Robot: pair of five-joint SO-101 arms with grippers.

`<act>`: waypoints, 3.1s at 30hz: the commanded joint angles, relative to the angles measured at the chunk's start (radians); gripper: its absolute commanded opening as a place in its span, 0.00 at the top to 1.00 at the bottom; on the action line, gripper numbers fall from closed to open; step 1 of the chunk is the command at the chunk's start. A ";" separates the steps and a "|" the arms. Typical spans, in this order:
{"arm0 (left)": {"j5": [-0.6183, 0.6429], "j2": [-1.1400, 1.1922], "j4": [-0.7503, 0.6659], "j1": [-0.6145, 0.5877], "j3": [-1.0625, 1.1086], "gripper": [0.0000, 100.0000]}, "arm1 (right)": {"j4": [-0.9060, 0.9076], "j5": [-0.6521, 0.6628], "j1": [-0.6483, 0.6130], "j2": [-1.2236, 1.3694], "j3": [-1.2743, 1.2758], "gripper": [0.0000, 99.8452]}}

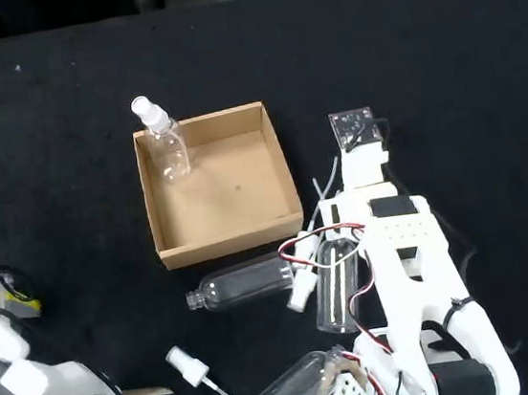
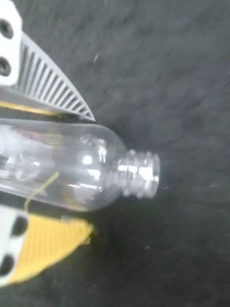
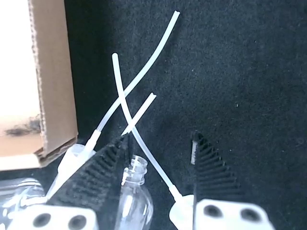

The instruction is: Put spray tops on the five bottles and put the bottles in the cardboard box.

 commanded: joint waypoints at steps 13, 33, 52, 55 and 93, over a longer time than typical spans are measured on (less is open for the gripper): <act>-0.414 0.160 0.276 -0.002 -0.355 0.67 | -0.021 0.000 -0.014 -0.056 -0.004 0.83; -0.304 0.167 0.129 0.051 -0.228 0.71 | -0.018 0.000 -0.014 -0.058 -0.004 0.83; -0.307 0.160 0.173 0.019 -0.222 0.83 | -0.018 0.000 -0.014 -0.059 -0.004 0.83; -0.307 0.160 0.239 0.027 -0.226 0.98 | -0.018 0.000 -0.014 -0.059 -0.004 0.83; -0.334 0.160 0.204 0.074 -0.248 0.91 | -0.017 0.000 -0.012 -0.059 -0.005 0.83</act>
